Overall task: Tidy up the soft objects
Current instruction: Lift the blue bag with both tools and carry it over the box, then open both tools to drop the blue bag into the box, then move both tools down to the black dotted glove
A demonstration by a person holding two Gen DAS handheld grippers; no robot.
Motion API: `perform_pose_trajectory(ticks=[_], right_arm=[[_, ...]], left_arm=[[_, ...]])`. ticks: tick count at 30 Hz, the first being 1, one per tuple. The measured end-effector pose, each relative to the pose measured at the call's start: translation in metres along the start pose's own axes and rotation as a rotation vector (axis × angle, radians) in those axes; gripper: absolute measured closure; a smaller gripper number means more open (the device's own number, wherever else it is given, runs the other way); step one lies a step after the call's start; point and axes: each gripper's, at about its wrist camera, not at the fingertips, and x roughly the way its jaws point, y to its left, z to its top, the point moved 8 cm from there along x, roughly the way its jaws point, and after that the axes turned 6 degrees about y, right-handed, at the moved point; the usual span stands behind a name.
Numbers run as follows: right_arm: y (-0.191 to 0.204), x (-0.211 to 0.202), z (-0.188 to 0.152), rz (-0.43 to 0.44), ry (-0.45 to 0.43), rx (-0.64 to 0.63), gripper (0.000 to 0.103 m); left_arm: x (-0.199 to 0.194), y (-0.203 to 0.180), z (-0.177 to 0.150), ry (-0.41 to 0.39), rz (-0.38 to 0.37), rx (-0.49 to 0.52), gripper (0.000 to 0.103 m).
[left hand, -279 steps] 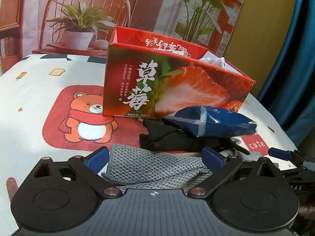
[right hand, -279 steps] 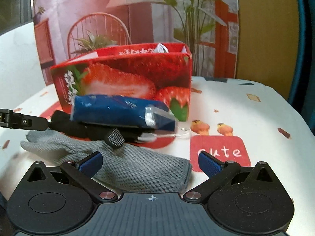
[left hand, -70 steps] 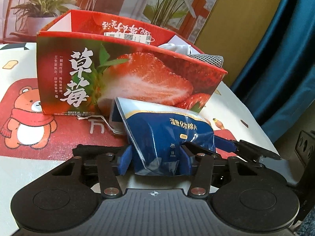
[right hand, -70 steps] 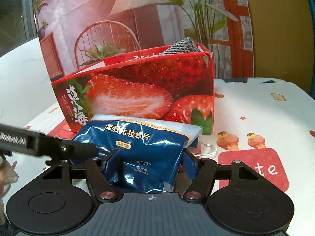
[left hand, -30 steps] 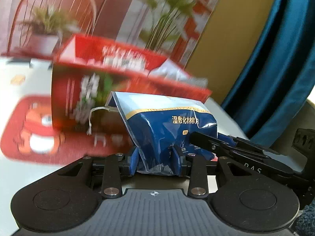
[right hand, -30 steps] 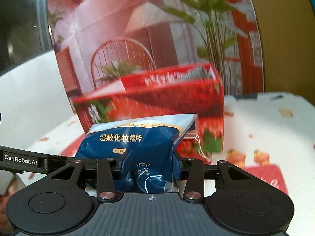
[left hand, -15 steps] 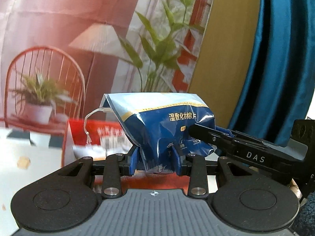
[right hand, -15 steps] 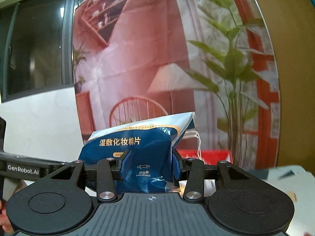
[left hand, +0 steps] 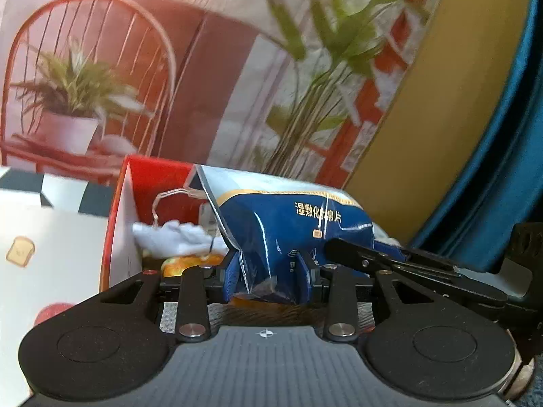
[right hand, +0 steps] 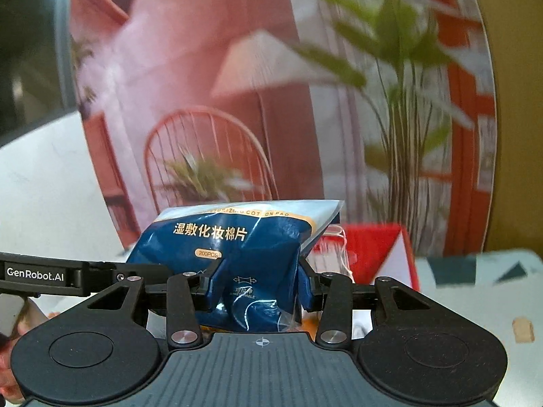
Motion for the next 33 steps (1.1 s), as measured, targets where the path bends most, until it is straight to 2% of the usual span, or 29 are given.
perform_pose_trajectory(ticks=[4,6,7,8,10,11,14,19,26,33], right_arm=[[-0.011,0.018,-0.018,-0.008,0.076,0.078,0.063],[-0.012,0.021,-0.026,-0.024,0.098,0.088,0.062],[-0.012,0.020,-0.029,-0.036,0.094,0.078,0.061],[-0.010,0.017,-0.030,-0.050,0.077,0.062,0.060],[-0.005,0.008,-0.030,-0.072,0.027,0.011,0.041],[-0.002,0.003,-0.029,-0.077,0.005,-0.007,0.037],[0.003,-0.012,-0.029,-0.086,-0.044,-0.043,0.029],[0.009,-0.043,-0.032,-0.083,-0.124,-0.089,0.013],[0.009,-0.088,-0.067,-0.055,-0.166,-0.127,0.013],[0.007,-0.093,-0.126,-0.046,-0.085,-0.087,0.014]], left_arm=[[0.015,0.006,-0.008,0.034,0.042,0.017,0.064],[0.017,0.006,-0.008,0.037,0.065,0.047,0.060],[0.016,0.006,-0.008,0.034,0.074,0.056,0.051],[0.015,0.007,-0.007,0.029,0.082,0.062,0.038],[0.007,0.006,-0.006,0.006,0.106,0.078,0.021],[0.004,0.005,-0.005,-0.007,0.116,0.090,0.015],[-0.008,-0.001,-0.005,-0.033,0.134,0.120,0.006],[-0.033,-0.005,-0.020,-0.061,0.135,0.121,0.000],[-0.062,-0.005,-0.073,-0.068,0.147,0.123,0.000],[-0.056,0.007,-0.130,-0.013,0.163,0.065,0.000]])
